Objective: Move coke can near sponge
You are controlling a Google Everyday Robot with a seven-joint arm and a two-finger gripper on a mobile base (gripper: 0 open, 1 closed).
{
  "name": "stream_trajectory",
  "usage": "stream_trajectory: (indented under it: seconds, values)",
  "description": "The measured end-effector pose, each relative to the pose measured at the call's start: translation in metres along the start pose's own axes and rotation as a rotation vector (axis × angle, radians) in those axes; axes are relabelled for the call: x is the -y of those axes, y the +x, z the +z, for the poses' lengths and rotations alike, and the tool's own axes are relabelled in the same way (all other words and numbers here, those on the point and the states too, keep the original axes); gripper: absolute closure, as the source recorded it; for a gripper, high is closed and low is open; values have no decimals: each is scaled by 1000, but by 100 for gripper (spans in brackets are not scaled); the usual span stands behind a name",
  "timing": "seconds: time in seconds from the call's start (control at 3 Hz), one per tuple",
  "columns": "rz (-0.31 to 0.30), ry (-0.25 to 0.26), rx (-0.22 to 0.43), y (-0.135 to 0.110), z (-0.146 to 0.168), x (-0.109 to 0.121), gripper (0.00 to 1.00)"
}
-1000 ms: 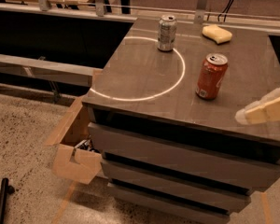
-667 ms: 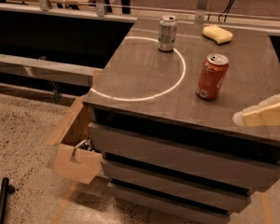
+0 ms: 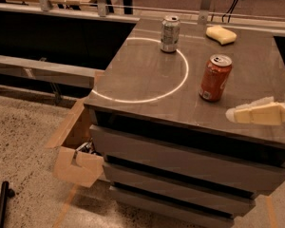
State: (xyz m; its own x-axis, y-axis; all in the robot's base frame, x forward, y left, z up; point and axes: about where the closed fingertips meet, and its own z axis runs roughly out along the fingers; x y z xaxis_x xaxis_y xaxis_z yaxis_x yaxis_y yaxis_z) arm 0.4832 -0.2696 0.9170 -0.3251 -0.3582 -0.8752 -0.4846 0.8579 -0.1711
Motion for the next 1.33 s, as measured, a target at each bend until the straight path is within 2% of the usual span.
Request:
stream_trajectory:
  seconds: [0.33,0.67,1.0,1.33]
  values:
    - [5,9,6,-1,2,2,0]
    - [-17,4,11,-3,9,1,0]
    - [-38,-5,35,-6,29,5,0]
    - [-33,-15,51,-4,54,10,0]
